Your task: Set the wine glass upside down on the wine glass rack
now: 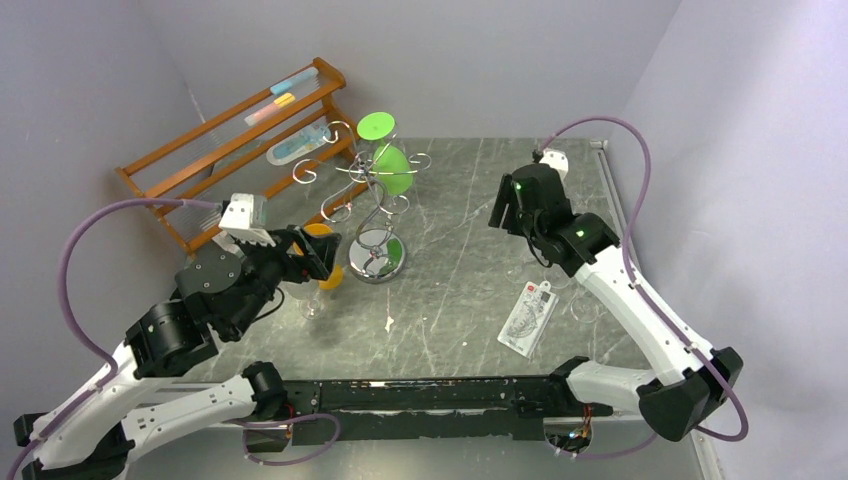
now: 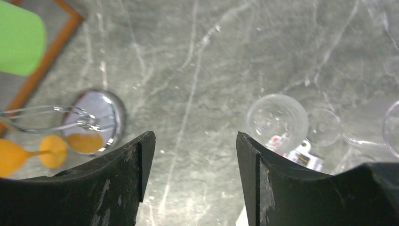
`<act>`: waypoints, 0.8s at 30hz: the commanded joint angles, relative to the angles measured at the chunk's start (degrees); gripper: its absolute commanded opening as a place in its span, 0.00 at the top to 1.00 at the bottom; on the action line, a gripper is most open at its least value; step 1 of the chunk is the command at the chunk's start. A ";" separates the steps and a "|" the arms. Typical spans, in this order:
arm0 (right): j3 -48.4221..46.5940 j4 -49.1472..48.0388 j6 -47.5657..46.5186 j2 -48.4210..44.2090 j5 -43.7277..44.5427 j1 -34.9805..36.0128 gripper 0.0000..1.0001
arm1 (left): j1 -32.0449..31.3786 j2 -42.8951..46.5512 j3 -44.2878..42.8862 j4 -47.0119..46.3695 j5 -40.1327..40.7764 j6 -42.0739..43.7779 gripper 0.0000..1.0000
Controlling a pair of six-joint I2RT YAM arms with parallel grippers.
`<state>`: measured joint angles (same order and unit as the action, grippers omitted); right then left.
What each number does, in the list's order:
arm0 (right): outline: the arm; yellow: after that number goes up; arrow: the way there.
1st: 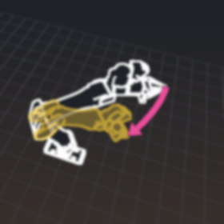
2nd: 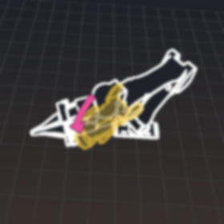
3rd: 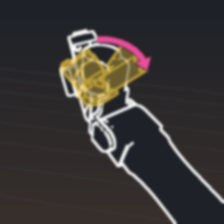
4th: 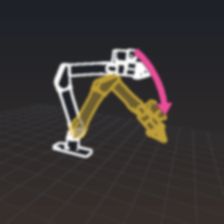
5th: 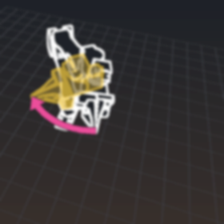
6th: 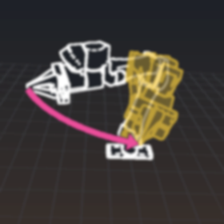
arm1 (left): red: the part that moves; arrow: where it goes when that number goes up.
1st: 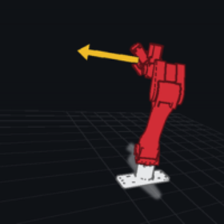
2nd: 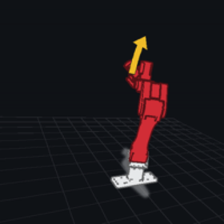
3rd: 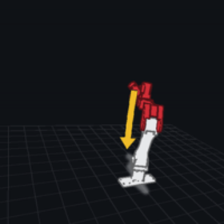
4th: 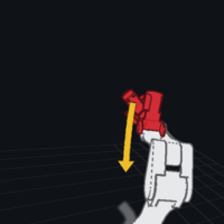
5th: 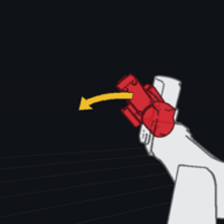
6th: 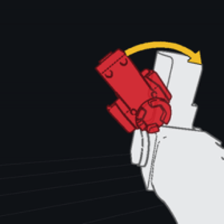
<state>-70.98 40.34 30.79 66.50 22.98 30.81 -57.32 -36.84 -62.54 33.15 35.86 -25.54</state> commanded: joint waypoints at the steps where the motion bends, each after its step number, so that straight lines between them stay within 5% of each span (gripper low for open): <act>1: 1.54 4.63 -0.59 0.85 3.93 -0.13 0.32 | -0.25 2.38 3.04 1.41 -4.05 -3.09 0.06; 11: 2.53 4.11 -1.52 3.24 9.02 -0.45 0.41 | -0.25 2.72 5.81 0.60 -8.59 -5.72 0.07; 24: 7.03 1.69 -2.94 5.30 3.42 -4.35 0.46 | -0.25 3.38 8.10 -3.26 -14.16 -6.09 0.08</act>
<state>-66.26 43.33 29.10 71.00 28.47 28.18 -57.32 -33.91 -55.51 32.62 25.34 -31.22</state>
